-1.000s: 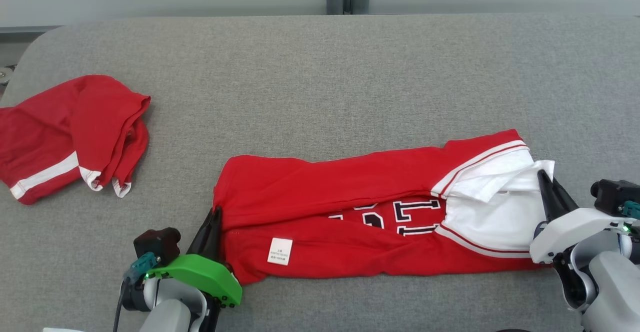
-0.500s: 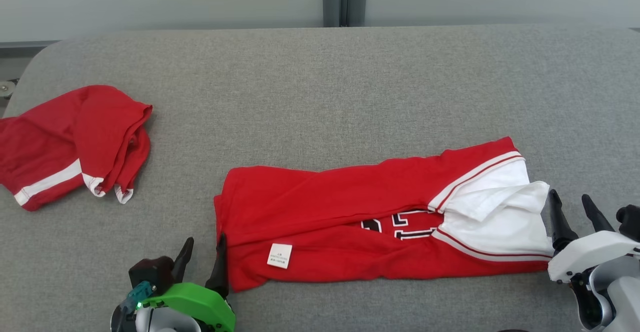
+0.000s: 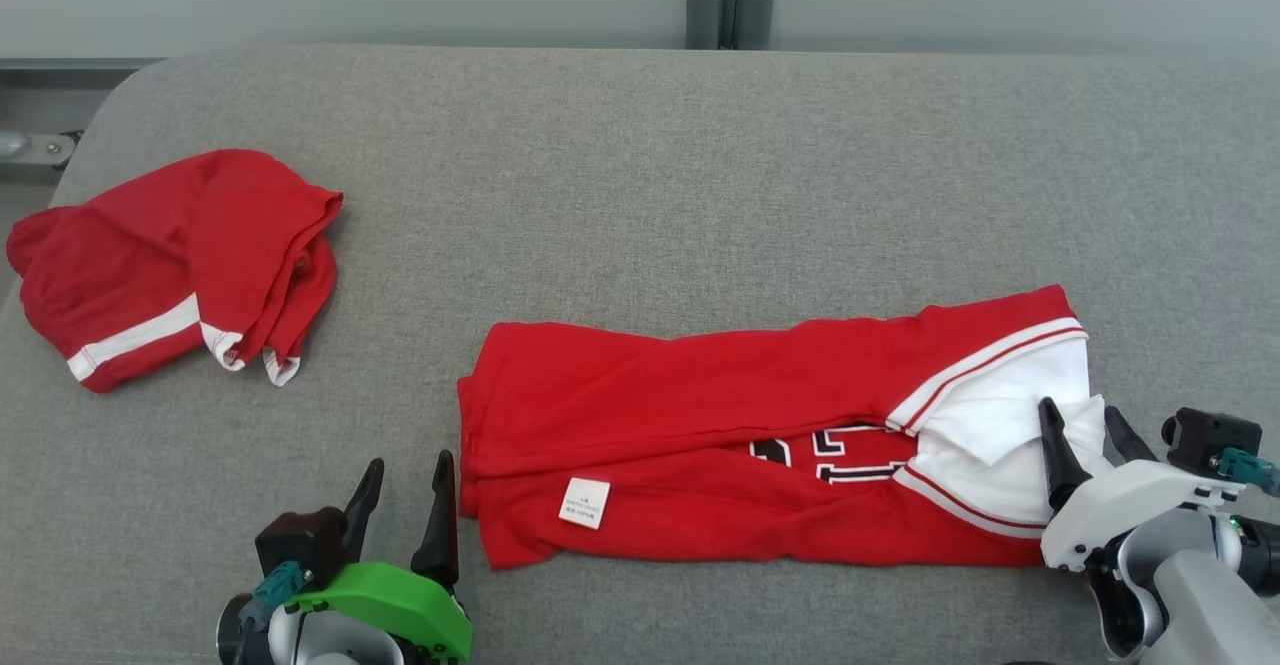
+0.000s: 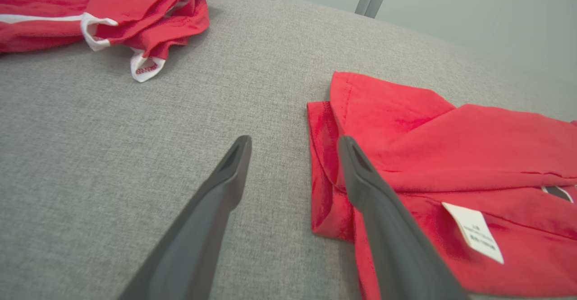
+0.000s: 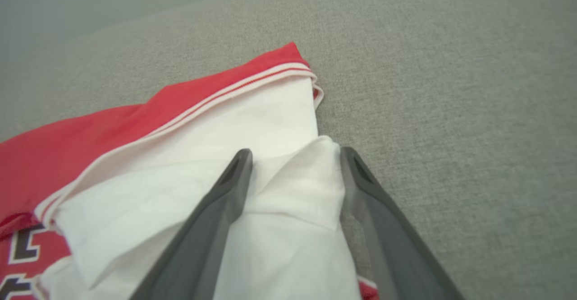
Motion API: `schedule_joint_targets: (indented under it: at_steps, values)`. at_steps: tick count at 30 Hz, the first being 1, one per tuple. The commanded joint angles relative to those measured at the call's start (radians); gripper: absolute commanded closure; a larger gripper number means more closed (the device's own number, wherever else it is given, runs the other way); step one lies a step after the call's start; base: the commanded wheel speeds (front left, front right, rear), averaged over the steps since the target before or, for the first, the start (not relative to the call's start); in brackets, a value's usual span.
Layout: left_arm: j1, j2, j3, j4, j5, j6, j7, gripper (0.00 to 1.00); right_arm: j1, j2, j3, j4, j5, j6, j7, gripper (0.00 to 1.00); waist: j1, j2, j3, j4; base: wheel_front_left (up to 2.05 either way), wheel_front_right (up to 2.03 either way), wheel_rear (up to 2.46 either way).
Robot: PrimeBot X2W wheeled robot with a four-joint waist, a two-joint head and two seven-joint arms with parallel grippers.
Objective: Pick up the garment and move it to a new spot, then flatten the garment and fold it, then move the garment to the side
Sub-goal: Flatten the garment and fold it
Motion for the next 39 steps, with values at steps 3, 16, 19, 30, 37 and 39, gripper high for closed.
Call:
schedule_joint_targets:
  at_steps: [3,16,19,30,37,39]
  values:
    - [0.018,0.003,-0.003,-0.006,-0.005,0.003,0.000,0.00,-0.010,0.025,-0.003,0.073,-0.010,-0.002,0.010,0.00,0.0000,0.0000,0.005,0.016,0.00,0.00,0.00]
    - [0.020,0.003,-0.004,-0.025,-0.005,0.008,0.000,0.00,-0.008,0.087,0.114,0.155,0.048,0.001,0.040,0.18,0.0000,0.0000,0.011,0.017,0.00,0.00,0.00]
    - [0.016,0.003,-0.009,-0.026,-0.008,0.009,0.000,0.00,-0.009,0.088,0.144,0.169,0.067,0.003,0.049,1.00,0.0000,0.0000,0.010,0.018,0.00,0.00,0.00]
    - [0.028,0.003,-0.013,-0.033,-0.019,0.008,0.000,0.00,-0.070,-0.018,0.067,0.227,0.104,-0.004,-0.024,1.00,0.0000,0.0000,0.010,0.019,0.00,0.00,0.00]
    - [0.035,0.003,-0.020,-0.029,-0.033,0.005,0.000,0.00,-0.103,-0.064,0.016,0.167,0.053,-0.002,-0.043,1.00,0.0000,0.0000,0.008,-0.014,0.00,0.00,0.00]
    - [0.036,0.003,-0.023,-0.026,-0.038,0.005,0.000,0.00,-0.101,-0.057,0.036,0.116,0.039,-0.002,-0.042,1.00,0.0000,0.0000,0.006,-0.025,0.00,0.00,0.00]
